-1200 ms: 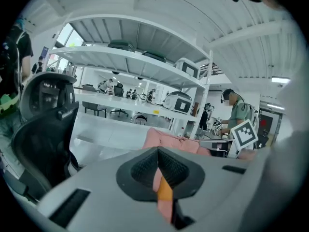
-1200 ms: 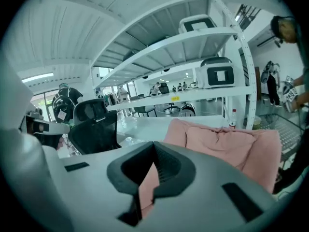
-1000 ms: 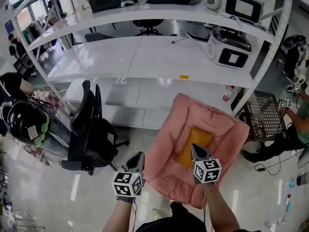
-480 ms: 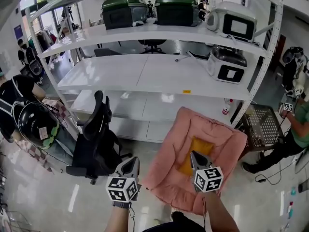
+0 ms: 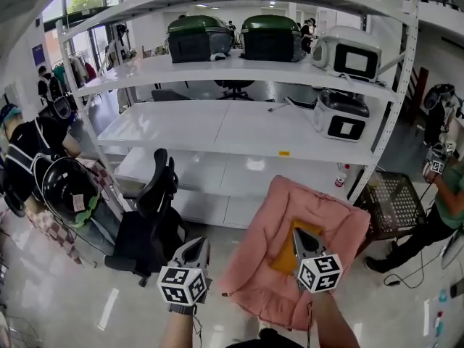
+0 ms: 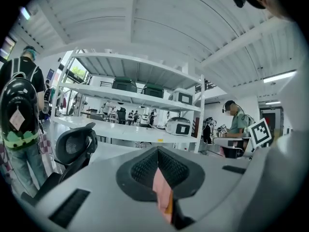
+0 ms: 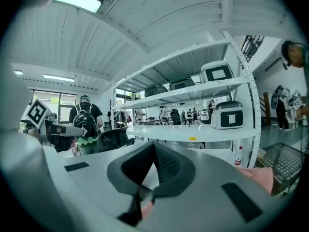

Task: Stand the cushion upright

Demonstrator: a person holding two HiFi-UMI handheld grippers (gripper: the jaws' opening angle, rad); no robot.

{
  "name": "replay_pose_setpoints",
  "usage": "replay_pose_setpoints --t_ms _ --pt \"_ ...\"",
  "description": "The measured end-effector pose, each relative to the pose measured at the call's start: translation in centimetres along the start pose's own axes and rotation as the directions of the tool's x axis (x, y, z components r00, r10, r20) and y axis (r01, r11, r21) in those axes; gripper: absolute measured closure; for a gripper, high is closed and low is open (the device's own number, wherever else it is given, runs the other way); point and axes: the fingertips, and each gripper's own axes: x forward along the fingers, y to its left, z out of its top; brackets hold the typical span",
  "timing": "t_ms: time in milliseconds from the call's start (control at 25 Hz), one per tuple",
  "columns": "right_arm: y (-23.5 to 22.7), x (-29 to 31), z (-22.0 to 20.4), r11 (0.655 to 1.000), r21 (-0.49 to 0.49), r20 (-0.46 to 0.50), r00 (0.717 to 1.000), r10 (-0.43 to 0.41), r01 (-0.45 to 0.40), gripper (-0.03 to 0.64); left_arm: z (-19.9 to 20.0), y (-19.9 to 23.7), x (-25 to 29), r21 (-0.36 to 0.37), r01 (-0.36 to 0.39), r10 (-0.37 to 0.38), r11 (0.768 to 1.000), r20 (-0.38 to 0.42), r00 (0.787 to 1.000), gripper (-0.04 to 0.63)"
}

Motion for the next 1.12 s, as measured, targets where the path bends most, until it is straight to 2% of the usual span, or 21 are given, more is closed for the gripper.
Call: replay_pose_setpoints --t_ms 520,1120 --pt "1.9 -1.5 3.9 1.0 -0.028 0.076 0.997 0.017 -0.015 0.614 3.6 -0.3 -2.8 0.035 -0.002 -0.001 0.999 0.077 0.997 0.589" --pt "2.6 -1.9 3.9 0.999 -0.042 0.076 0.997 0.032 -0.029 0.614 4.2 -0.7 -3.4 0.045 -0.008 0.003 0.999 0.105 0.994 0.589"
